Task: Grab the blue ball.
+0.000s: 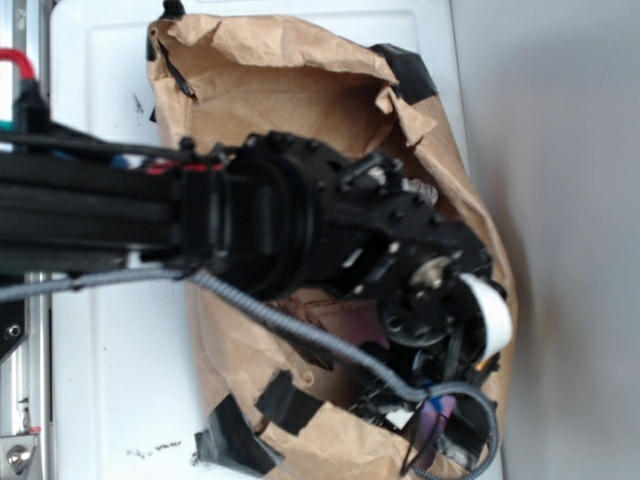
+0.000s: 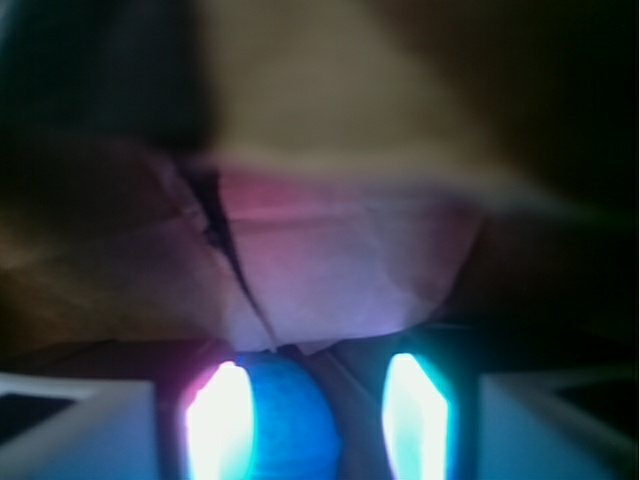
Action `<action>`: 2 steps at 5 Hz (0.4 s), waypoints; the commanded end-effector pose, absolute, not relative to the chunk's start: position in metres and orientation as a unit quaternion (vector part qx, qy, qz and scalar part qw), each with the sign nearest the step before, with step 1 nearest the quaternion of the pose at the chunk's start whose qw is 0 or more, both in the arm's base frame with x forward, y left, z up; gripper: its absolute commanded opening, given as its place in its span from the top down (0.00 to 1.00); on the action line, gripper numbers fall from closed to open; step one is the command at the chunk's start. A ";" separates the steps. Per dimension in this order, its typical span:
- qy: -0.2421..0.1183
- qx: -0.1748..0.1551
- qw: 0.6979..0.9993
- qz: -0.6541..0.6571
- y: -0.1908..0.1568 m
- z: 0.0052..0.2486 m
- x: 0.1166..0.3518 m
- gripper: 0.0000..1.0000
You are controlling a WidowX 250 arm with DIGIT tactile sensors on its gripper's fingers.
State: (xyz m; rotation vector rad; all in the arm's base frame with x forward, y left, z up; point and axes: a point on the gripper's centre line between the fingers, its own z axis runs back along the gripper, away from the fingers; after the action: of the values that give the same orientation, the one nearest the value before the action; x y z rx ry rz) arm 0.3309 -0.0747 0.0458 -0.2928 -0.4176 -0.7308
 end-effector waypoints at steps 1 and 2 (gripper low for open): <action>-0.245 -0.143 0.884 -0.371 -0.076 0.082 0.308 1.00; -0.267 -0.141 0.875 -0.380 -0.064 0.110 0.294 1.00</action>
State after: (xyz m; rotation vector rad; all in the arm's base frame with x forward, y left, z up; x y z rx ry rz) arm 0.2900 -0.0611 0.0974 -0.3200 -0.5142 -0.7784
